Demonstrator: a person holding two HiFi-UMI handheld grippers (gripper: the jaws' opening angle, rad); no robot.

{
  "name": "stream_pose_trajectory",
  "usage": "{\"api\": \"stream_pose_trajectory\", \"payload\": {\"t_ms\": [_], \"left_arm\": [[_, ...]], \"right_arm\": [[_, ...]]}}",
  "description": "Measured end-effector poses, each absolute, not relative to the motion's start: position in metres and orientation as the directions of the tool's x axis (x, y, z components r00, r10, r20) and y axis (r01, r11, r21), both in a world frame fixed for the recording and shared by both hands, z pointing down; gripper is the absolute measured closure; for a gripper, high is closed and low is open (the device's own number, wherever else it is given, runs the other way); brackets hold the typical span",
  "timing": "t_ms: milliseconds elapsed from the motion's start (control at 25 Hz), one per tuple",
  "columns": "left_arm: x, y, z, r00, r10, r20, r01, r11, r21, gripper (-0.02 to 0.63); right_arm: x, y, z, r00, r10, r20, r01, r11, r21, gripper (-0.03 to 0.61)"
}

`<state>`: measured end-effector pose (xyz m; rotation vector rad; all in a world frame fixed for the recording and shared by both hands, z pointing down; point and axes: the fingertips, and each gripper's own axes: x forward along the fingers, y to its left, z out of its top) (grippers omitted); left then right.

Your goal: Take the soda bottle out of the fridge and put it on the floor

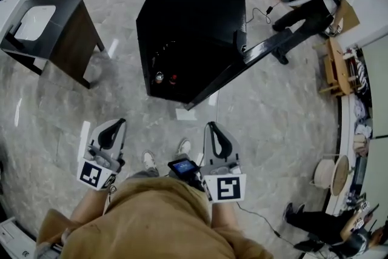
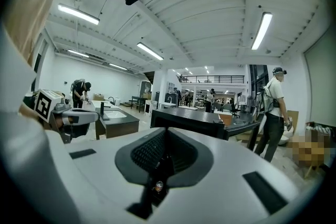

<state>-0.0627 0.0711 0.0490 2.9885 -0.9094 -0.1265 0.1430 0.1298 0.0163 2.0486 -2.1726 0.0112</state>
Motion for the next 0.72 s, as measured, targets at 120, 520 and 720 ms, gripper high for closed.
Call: {"api": "stream_pose_trajectory", "payload": {"t_ms": [120,520,720], "left_arm": [[-0.044,0.059,0.051,0.82,-0.569,-0.06,-0.568,-0.822,0.032,0.618],[0.008,0.018,0.062,0.719,-0.694,-0.023,-0.695,-0.719,-0.018,0.62],[0.03,-0.004,0.099,0.703,-0.711,0.017,-0.709,-0.702,-0.06,0.618]], "right_arm": [[0.158,0.116,0.027,-0.085,-0.989,0.124,-0.991,0.097,0.092,0.575],[0.202,0.036,0.079,-0.315,-0.927,0.205,-0.936,0.339,0.095,0.577],[0.197,-0.009,0.13,-0.41,-0.873,0.264,-0.881,0.454,0.132,0.575]]}}
